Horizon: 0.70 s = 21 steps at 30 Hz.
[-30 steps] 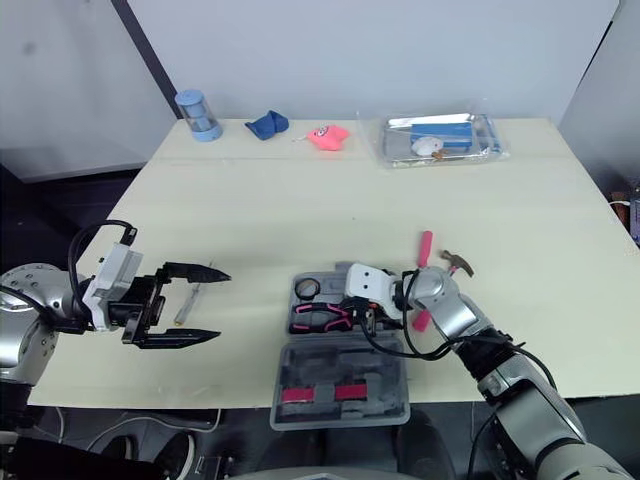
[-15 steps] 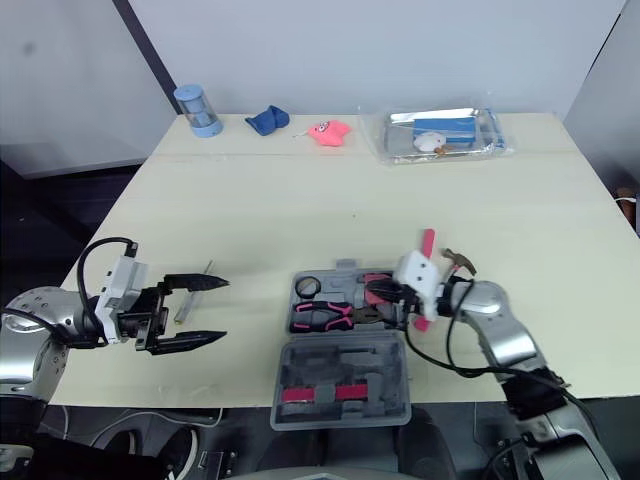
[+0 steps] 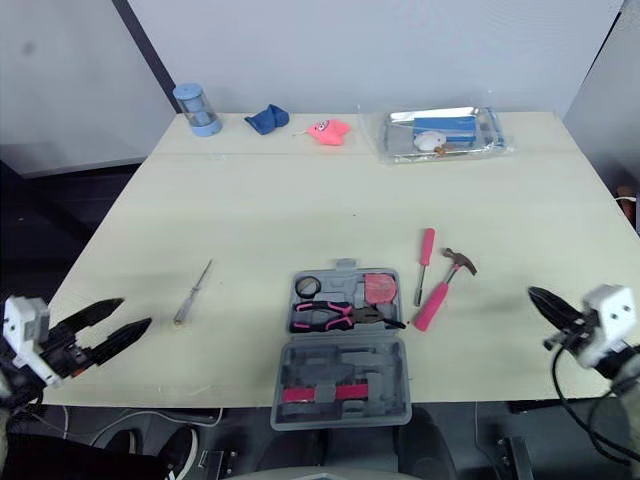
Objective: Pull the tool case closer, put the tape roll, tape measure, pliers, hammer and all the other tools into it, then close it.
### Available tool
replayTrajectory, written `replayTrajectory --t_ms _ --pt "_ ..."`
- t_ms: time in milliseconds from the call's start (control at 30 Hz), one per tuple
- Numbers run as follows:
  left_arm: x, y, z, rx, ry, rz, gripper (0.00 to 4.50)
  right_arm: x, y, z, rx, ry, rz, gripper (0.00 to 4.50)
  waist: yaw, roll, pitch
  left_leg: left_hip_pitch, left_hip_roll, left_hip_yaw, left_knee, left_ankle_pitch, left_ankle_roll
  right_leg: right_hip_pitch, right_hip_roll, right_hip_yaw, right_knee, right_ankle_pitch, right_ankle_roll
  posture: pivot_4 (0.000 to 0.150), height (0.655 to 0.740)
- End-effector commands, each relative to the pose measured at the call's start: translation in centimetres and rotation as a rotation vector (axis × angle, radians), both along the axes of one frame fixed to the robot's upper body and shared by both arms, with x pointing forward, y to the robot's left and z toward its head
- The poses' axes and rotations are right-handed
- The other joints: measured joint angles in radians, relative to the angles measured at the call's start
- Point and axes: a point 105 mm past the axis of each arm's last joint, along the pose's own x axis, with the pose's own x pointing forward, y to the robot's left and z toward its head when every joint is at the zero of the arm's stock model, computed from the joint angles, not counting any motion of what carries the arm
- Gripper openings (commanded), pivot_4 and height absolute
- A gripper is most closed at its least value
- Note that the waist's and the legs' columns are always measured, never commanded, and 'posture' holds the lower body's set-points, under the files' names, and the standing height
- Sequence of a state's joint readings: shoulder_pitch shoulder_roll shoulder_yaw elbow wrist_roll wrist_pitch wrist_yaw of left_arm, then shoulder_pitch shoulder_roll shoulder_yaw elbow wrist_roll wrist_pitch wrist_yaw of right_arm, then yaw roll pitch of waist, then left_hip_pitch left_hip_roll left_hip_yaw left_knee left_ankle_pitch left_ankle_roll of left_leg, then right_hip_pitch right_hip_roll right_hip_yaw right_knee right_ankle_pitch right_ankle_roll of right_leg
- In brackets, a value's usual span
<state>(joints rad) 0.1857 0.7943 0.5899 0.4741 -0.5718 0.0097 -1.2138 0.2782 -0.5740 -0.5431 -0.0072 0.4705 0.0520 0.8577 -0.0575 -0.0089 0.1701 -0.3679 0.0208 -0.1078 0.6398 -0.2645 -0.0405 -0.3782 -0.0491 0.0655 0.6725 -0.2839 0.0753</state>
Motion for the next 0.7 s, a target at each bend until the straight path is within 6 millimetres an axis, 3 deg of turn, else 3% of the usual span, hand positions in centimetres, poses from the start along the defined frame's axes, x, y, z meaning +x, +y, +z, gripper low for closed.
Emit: replayTrajectory --t_ms 33,200,300,433,700 --pt "-1.1 1.9 0.0 0.022 -0.017 0.091 4.5 -2.2 -2.7 0.1 0.004 -0.017 -0.109 1.89 0.002 0.0 0.0 0.0 0.0 0.0 0.0 0.0 0.0 0.0 0.0 0.0 0.0 0.0 0.0 0.15 0.74" --pt "-2.9 3.0 -1.6 0.02 0.04 0.151 4.5 -6.1 -5.2 -2.6 0.028 0.086 -0.222 4.31 0.006 -0.001 0.0 0.001 0.0 0.002 -0.002 0.0 0.0 0.0 0.0 0.002 -0.002 0.0 0.0 0.15 0.74" --pt "-3.1 2.9 -2.0 0.022 0.048 0.144 4.5 -6.5 -5.6 -3.0 0.017 0.099 -0.234 4.42 0.004 -0.001 0.0 0.002 0.001 0.005 -0.003 0.0 0.0 0.0 0.0 0.004 -0.004 0.0 0.0 0.15 0.74" --pt "-2.3 2.0 -1.6 0.048 0.023 0.09 4.5 -5.0 -4.3 -1.8 -0.005 0.079 -0.168 4.42 0.002 -0.001 0.0 0.004 0.002 0.007 -0.003 0.0 0.0 0.001 0.0 0.005 -0.004 -0.001 0.001 0.15 0.74" --pt "0.1 -5.2 -0.8 0.096 -0.008 -0.272 4.5 -1.2 4.4 1.1 -0.037 0.072 0.229 4.42 0.012 -0.001 -0.001 0.003 0.002 0.007 -0.004 0.0 0.0 0.001 0.0 0.006 -0.005 0.0 0.001 0.15 0.74"
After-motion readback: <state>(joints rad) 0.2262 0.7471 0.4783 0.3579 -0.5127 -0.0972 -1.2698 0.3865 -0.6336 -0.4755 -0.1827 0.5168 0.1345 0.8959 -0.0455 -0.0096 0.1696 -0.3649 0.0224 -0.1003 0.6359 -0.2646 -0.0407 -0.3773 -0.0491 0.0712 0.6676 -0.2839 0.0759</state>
